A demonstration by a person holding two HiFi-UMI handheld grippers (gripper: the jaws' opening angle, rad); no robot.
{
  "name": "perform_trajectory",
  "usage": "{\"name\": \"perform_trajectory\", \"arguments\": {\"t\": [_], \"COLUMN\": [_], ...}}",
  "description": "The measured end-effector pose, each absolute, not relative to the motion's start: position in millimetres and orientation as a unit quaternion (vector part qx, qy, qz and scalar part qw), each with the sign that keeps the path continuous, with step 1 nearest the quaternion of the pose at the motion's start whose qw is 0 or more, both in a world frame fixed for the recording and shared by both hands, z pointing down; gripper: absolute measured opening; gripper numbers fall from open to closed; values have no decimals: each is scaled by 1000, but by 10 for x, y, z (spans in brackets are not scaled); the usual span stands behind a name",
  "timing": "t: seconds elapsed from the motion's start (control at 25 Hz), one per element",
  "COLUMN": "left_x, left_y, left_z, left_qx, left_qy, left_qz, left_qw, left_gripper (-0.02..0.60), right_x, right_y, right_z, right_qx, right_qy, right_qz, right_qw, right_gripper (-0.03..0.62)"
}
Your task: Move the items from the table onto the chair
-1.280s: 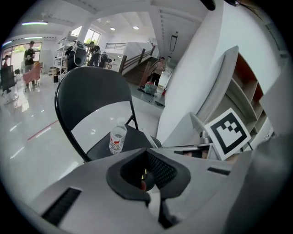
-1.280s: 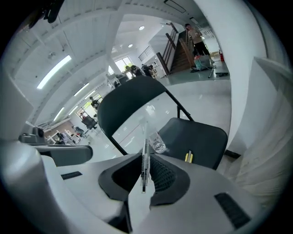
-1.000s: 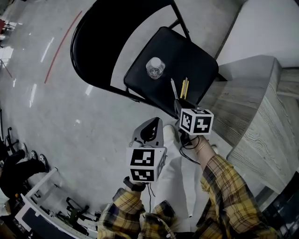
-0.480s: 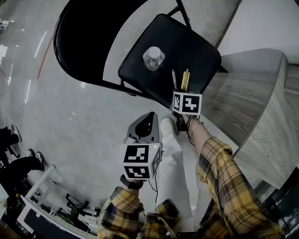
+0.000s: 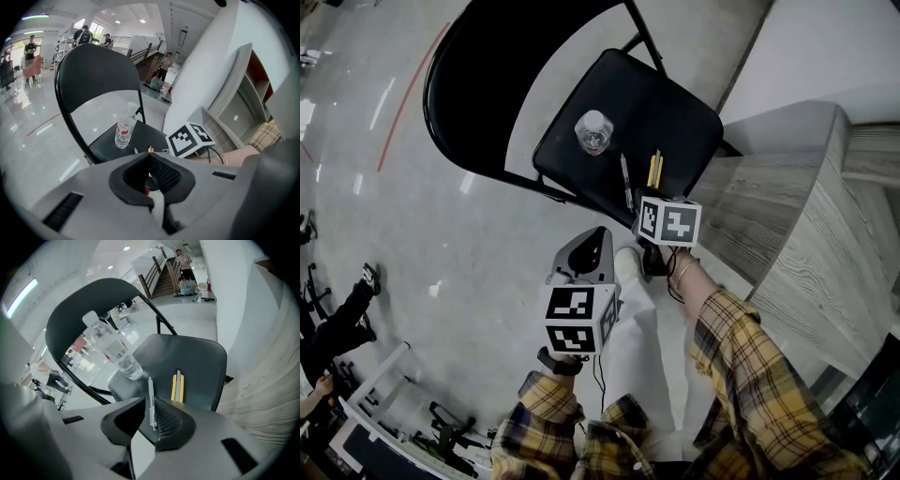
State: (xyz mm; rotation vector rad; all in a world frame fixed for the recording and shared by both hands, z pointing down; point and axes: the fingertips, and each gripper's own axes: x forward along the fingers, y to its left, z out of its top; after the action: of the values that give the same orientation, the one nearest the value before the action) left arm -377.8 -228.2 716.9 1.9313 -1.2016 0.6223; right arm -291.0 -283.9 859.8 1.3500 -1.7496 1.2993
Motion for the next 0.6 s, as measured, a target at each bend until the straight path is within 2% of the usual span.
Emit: {"name": "perform_trajectory", "arguments": {"t": [0.24,0.6], "left_x": [-3700,-3526], "left_y": [-2424,-2302], "left_z": [6542,5251], "left_qx": [770,798], "left_qy": [-479,-480], "left_qz": [229,200], "left_qw": [353,305], "left_gripper": [3,3], "right_x": [-3039,-3064], "right_y": [-2932,-2560], "right_z": [7541,5579], "right_qx": [478,438], "right_qy": [-715,-782], "right_qz": [461,436], "right_qw": [220,81], "right_gripper": [64,64]}}
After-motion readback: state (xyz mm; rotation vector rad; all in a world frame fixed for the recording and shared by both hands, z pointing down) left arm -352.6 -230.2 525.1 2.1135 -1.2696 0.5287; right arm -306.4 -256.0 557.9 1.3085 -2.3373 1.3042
